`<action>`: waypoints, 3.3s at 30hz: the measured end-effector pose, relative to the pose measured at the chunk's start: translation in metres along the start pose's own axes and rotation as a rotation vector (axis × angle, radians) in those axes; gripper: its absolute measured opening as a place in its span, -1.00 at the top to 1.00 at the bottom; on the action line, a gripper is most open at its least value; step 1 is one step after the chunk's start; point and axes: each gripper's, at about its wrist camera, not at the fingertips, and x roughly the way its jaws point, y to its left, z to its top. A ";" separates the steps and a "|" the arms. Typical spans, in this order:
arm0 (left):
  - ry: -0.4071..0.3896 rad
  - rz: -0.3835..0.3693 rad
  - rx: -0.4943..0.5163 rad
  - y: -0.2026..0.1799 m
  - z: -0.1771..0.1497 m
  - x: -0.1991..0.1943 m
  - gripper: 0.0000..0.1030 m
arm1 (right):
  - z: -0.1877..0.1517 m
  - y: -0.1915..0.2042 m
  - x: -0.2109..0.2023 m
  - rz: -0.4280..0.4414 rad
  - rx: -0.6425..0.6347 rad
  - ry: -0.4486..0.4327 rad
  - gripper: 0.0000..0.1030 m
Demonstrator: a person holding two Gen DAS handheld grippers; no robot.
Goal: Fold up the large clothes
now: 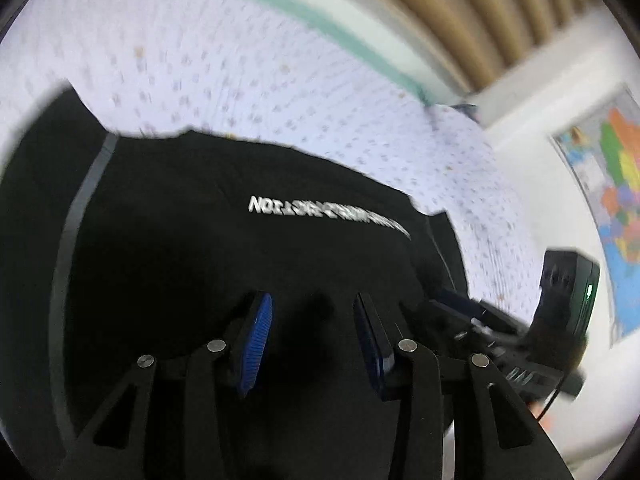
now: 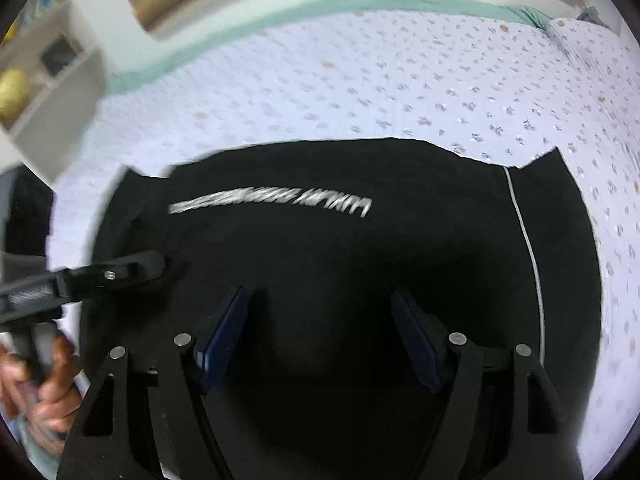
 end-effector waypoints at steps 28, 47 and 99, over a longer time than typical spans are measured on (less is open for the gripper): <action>-0.140 0.078 -0.016 0.006 -0.197 -0.063 0.13 | -0.201 0.012 -0.082 -0.148 -0.005 -0.381 -0.86; -0.227 0.108 0.039 0.041 -0.255 -0.131 0.11 | -0.239 -0.040 -0.066 -0.035 0.175 -0.305 -0.85; 0.156 -0.259 -0.181 0.144 -0.010 0.007 -0.53 | -0.030 -0.165 0.040 0.423 0.123 0.101 -0.77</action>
